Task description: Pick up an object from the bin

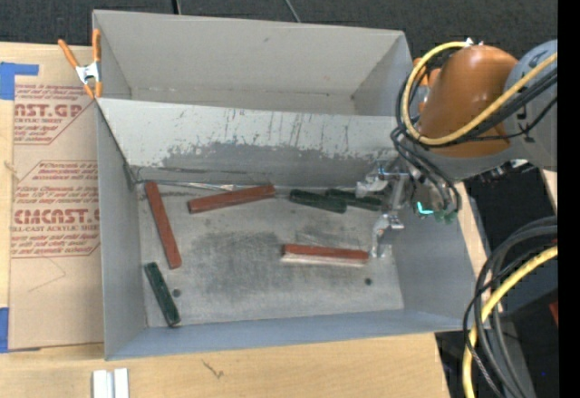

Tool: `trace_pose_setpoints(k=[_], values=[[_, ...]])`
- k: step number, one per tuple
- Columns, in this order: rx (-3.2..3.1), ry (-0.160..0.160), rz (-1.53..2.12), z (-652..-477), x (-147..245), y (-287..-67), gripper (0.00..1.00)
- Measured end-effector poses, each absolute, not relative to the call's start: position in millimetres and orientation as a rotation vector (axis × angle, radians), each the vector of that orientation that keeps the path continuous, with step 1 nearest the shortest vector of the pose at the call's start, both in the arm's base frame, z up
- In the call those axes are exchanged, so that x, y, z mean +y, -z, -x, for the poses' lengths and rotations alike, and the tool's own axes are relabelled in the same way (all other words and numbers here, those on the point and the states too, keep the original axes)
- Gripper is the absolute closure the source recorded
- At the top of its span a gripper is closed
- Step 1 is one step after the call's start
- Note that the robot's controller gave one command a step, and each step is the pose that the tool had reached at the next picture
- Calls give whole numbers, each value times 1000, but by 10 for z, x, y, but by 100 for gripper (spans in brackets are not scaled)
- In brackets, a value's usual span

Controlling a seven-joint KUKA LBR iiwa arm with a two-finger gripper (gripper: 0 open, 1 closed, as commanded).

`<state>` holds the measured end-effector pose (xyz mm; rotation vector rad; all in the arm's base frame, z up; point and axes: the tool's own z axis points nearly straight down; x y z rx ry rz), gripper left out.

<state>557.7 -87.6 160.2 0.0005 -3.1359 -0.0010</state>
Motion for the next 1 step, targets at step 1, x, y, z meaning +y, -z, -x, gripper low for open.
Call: trace_pose_setpoints(k=[1], values=[[-3143,-1,-2,-5596,-874,-1640,0]])
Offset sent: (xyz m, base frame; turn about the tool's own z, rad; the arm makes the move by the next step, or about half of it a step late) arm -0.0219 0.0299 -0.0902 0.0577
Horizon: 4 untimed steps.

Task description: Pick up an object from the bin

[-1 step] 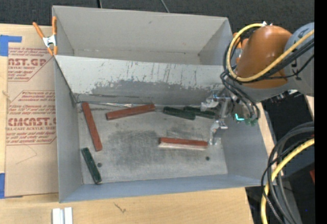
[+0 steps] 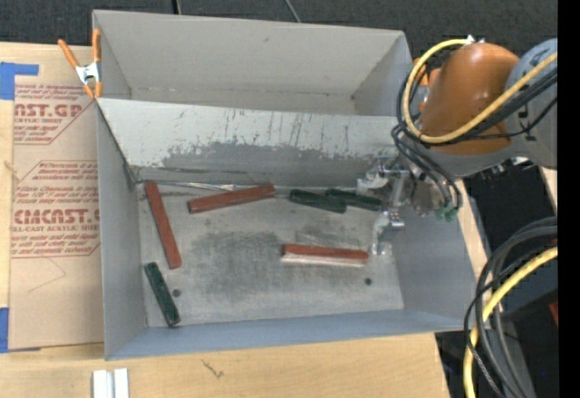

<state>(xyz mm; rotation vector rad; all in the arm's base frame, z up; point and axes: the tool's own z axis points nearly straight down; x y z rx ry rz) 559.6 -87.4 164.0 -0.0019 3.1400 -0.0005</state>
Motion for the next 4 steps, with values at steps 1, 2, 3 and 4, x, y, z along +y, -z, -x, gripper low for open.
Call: trace_pose_setpoints(k=[1,2,3,4], values=[[3135,0,-65,-5439,-663,-986,0],[3141,0,-33,-5369,-614,-861,0],[3142,0,-14,-5294,-398,-999,0],[3130,-2,-223,-5234,-449,-734,0]])
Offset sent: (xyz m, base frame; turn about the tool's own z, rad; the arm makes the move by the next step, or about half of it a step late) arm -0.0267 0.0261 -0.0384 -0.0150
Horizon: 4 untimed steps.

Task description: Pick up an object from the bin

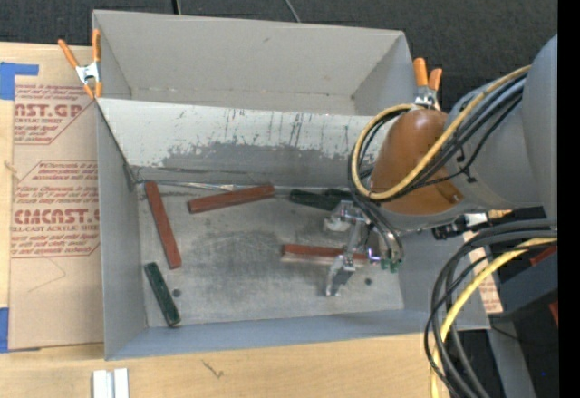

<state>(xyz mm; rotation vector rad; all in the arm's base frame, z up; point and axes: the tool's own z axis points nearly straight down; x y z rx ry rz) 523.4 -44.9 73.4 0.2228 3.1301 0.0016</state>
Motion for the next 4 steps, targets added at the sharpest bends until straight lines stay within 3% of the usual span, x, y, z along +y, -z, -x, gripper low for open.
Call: trace_pose_setpoints(k=[1,3,4], values=[[3115,-3,-275,-5251,-459,-752,100],[3121,-4,-286,-5237,-454,-803,100],[3132,-2,-285,-5212,-454,-984,100]])
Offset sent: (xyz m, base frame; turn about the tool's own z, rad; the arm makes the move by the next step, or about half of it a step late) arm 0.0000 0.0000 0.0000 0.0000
